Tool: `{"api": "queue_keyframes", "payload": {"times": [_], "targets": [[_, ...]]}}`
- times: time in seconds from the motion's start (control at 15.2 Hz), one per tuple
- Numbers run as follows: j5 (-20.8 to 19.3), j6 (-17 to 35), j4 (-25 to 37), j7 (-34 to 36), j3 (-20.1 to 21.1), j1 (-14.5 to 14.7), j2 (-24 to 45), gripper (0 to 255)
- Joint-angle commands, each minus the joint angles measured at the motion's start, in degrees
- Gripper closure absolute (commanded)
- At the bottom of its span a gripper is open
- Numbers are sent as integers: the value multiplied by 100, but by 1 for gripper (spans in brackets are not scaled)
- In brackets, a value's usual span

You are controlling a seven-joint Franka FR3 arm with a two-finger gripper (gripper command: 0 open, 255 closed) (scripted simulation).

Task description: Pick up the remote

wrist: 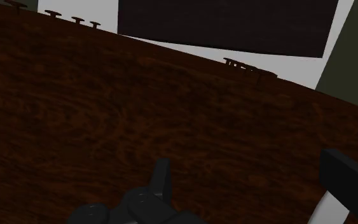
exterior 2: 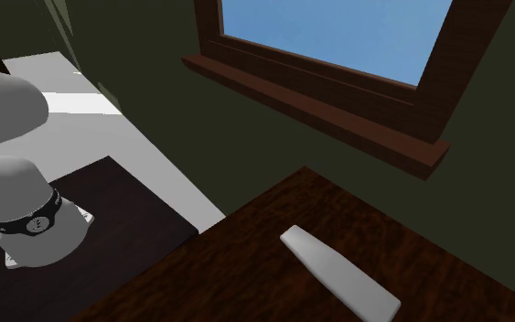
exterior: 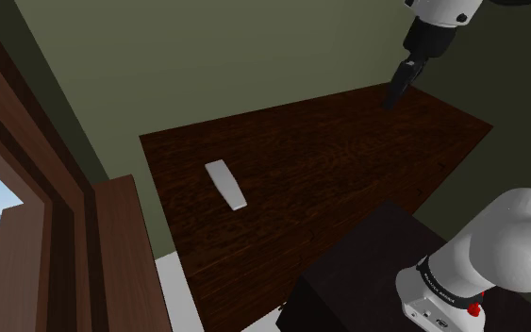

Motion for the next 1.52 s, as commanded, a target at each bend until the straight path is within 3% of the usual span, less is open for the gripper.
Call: {"api": "queue_keyframes", "payload": {"times": [0.0, 0.79, 1.45], "targets": [[0, 0, 0, 0, 0, 0, 0, 0], [565, 1675, -344, 1631, 1047, 150, 1407, 0], [426, 2902, 266, 3055, 1809, 179, 3300, 0]]}}
